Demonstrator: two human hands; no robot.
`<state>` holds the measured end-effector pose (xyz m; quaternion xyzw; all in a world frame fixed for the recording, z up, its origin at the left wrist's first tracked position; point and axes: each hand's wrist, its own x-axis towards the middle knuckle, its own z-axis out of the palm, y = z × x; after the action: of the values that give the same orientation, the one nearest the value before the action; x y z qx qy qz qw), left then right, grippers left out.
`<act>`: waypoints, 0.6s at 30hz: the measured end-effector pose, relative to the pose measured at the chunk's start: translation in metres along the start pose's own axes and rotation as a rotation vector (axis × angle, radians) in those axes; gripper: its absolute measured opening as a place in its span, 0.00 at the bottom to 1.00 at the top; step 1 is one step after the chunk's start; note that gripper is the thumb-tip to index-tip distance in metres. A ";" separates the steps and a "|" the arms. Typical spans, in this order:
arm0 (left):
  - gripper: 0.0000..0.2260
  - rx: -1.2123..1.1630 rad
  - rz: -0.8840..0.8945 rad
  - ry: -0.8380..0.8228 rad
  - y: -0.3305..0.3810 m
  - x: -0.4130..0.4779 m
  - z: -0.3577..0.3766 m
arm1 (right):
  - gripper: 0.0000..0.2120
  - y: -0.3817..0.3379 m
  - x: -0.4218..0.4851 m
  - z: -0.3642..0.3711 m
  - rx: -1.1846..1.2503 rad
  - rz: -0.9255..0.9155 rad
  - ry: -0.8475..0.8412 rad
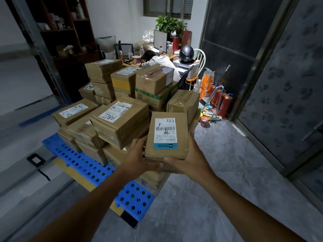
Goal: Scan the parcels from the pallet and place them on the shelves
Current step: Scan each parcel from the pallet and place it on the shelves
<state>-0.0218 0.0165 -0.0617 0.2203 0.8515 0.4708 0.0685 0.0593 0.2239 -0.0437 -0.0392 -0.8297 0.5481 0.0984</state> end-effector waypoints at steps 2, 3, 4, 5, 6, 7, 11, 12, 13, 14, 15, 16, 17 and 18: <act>0.51 -0.060 0.052 0.069 0.011 -0.010 0.007 | 0.50 -0.007 -0.007 -0.010 -0.039 -0.074 0.013; 0.52 -0.115 0.081 0.096 0.017 -0.014 0.009 | 0.51 -0.012 -0.011 -0.015 -0.047 -0.107 0.016; 0.52 -0.178 0.111 0.116 0.024 -0.018 0.009 | 0.52 -0.018 -0.013 -0.020 -0.048 -0.142 0.018; 0.52 -0.235 0.142 0.128 0.030 -0.021 0.009 | 0.52 -0.025 -0.014 -0.023 -0.044 -0.178 0.018; 0.52 -0.276 0.174 0.138 0.036 -0.024 0.008 | 0.53 -0.031 -0.015 -0.026 -0.044 -0.213 0.014; 0.53 -0.302 0.204 0.155 0.041 -0.027 0.006 | 0.54 -0.037 -0.015 -0.028 -0.049 -0.243 0.005; 0.57 -0.336 0.232 0.274 0.050 -0.048 -0.014 | 0.58 -0.062 -0.013 -0.019 -0.086 -0.329 -0.055; 0.57 -0.333 0.237 0.301 0.048 -0.055 -0.021 | 0.58 -0.068 -0.013 -0.012 -0.093 -0.355 -0.075; 0.57 -0.333 0.239 0.324 0.044 -0.064 -0.029 | 0.58 -0.073 -0.013 -0.003 -0.099 -0.381 -0.095; 0.56 -0.332 0.235 0.347 0.039 -0.074 -0.038 | 0.58 -0.079 -0.014 0.008 -0.104 -0.403 -0.117; 0.55 -0.325 0.230 0.377 0.033 -0.085 -0.048 | 0.58 -0.085 -0.015 0.021 -0.105 -0.422 -0.142; 0.54 -0.316 0.223 0.412 0.027 -0.096 -0.058 | 0.58 -0.092 -0.016 0.035 -0.105 -0.441 -0.171; 0.53 -0.311 0.216 0.448 0.020 -0.108 -0.069 | 0.59 -0.099 -0.017 0.050 -0.100 -0.461 -0.203; 0.53 -0.307 0.210 0.483 0.012 -0.120 -0.082 | 0.59 -0.107 -0.018 0.066 -0.086 -0.476 -0.239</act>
<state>0.0630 -0.0939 -0.0176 0.1759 0.7345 0.6375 -0.1523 0.0677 0.1192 0.0269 0.2179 -0.8438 0.4745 0.1240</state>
